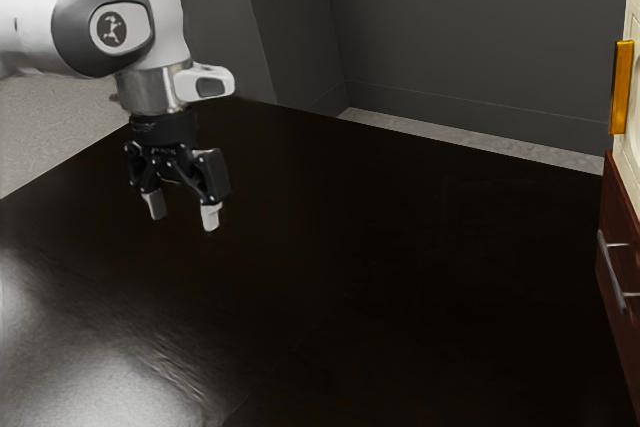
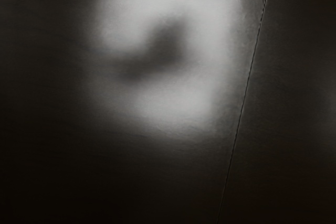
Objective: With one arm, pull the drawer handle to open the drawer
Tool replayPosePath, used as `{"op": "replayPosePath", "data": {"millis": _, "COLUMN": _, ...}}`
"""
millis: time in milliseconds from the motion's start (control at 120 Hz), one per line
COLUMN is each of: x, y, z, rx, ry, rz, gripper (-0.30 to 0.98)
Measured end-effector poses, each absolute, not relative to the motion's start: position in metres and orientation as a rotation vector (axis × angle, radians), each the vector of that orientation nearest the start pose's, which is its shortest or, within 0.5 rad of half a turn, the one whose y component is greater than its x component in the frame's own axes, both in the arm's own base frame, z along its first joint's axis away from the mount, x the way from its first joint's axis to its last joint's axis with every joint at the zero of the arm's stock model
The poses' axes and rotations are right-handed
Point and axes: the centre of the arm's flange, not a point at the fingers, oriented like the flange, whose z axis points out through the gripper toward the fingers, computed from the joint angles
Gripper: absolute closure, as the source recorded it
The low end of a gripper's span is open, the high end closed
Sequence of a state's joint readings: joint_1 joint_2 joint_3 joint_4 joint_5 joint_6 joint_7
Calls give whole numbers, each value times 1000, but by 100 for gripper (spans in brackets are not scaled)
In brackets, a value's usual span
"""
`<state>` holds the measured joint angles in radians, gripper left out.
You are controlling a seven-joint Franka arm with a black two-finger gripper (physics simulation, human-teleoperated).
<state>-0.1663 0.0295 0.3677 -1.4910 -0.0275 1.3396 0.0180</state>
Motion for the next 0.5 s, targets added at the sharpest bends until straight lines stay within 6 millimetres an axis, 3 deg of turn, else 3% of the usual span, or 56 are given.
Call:
{"op": "replayPosePath", "data": {"millis": 92, "x": 531, "y": 127, "z": 633, "rx": -3149, "ry": -354, "rz": 169, "gripper": 0}}
{"op": "replayPosePath", "data": {"millis": 175, "x": 533, "y": 139, "z": 636, "rx": -3144, "ry": -382, "rz": 105, "gripper": 0}}
{"op": "replayPosePath", "data": {"millis": 258, "x": 536, "y": 138, "z": 638, "rx": -3142, "ry": -374, "rz": 63, "gripper": 0}}
{"op": "replayPosePath", "data": {"millis": 358, "x": 542, "y": 124, "z": 642, "rx": -3144, "ry": -328, "rz": 24, "gripper": 0}}
{"op": "replayPosePath", "data": {"millis": 408, "x": 544, "y": 113, "z": 658, "rx": -3142, "ry": -294, "rz": -25, "gripper": 0}}
{"op": "replayPosePath", "data": {"millis": 500, "x": 539, "y": 87, "z": 716, "rx": -3139, "ry": -221, "rz": -186, "gripper": 0}}
